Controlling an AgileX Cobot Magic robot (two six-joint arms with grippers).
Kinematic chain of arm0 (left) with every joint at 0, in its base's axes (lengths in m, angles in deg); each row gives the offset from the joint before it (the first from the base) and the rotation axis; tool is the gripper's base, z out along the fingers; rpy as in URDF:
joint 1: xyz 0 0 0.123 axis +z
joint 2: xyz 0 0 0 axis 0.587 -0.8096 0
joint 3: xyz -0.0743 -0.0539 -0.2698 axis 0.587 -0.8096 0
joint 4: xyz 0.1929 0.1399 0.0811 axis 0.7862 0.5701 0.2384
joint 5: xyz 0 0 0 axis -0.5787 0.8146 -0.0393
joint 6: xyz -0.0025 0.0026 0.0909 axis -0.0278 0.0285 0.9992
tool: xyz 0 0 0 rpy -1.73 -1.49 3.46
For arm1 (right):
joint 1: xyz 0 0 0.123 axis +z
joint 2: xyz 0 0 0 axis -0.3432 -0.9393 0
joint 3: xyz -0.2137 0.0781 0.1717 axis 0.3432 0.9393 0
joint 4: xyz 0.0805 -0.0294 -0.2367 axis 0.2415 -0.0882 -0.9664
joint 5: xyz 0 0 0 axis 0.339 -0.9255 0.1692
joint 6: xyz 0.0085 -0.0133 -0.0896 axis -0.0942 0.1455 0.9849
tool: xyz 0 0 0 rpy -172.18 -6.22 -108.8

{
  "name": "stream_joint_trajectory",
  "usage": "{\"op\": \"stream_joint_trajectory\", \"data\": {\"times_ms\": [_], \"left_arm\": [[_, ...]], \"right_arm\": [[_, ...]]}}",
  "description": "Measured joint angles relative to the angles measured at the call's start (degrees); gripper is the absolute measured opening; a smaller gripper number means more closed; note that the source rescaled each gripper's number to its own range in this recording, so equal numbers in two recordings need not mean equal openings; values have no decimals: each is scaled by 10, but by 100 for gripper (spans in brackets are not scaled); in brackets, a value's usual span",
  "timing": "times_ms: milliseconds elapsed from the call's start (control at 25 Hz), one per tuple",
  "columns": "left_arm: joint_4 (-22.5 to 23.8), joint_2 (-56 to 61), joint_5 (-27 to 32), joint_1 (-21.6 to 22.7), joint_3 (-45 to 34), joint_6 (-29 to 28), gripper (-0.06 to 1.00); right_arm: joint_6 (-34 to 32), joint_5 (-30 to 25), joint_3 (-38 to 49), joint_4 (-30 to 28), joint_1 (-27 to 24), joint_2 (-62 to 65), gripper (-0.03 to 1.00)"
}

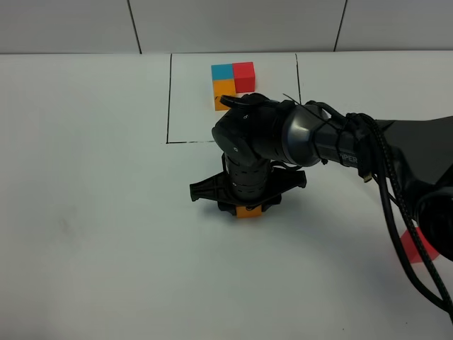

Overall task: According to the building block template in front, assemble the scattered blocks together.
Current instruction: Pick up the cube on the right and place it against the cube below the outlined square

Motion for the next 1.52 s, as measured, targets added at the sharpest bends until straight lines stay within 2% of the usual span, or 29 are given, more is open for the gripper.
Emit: {"op": "stream_joint_trajectory", "data": {"times_ms": [240,920,1520], "left_arm": [[0,0,0,0,0,0,76],[3,0,0,0,0,0,76],[3,0,0,0,0,0,76]], "right_arm": [[5,-7,-29,0,-2,-24,2],[-13,30,-33,-7,-17,-34,1],[-14,38,-35,-16,-26,-37,1]]}}
